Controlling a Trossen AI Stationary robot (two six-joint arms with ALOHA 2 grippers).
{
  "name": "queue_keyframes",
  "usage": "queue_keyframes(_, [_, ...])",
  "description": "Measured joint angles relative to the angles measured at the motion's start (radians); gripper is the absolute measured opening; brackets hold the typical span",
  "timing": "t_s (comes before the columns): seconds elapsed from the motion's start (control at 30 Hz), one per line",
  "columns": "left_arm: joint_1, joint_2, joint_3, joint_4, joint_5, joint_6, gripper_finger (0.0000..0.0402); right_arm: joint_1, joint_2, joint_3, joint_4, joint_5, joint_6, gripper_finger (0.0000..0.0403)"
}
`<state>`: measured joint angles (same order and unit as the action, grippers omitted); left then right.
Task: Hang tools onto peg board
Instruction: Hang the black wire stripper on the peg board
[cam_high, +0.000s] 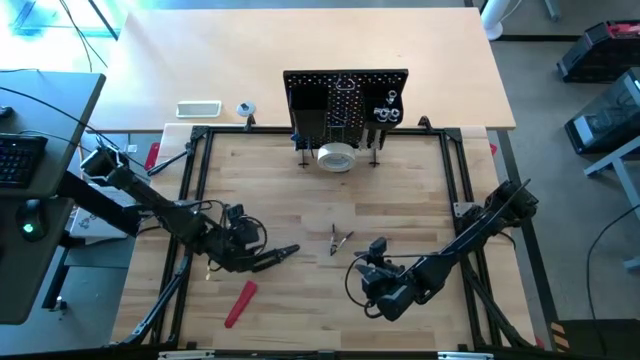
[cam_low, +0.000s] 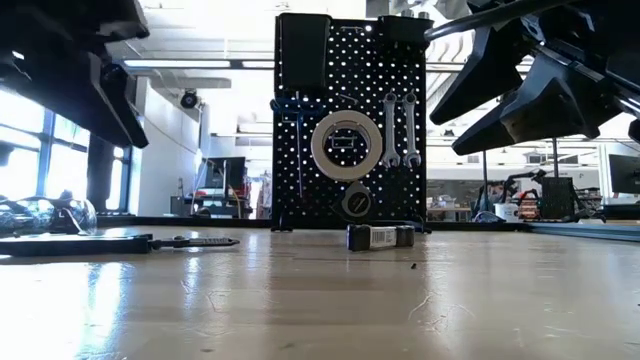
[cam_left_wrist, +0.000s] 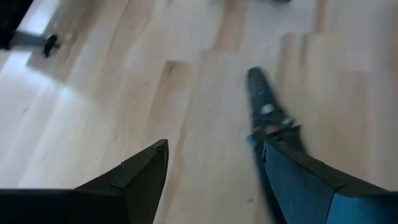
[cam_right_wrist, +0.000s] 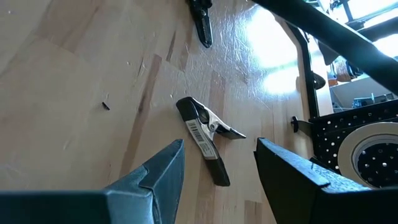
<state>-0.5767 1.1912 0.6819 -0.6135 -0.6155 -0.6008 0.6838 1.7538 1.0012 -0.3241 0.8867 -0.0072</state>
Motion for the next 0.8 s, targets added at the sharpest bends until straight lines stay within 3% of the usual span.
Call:
queue_keyframes(0.23, [-0.029,0.048,0.0,0.139,0.053,0.036,0.0255,0.0,0.0,0.0,0.0,0.0,0.0,0.0192])
queue_keyframes(0.53, [-0.026,0.211,0.0,0.138,0.136,0.037,0.0255,0.0,0.0,0.0,0.0,0.0,0.0,0.0192])
queue_keyframes(0.73, [-0.026,0.281,-0.005,0.059,0.063,-0.045,0.0255,0.0,0.0,0.0,0.0,0.0,0.0,0.0192])
queue_keyframes(0.8, [-0.014,0.281,-0.035,0.122,0.122,-0.031,0.0253,0.0,0.0,0.0,0.0,0.0,0.0,0.0192])
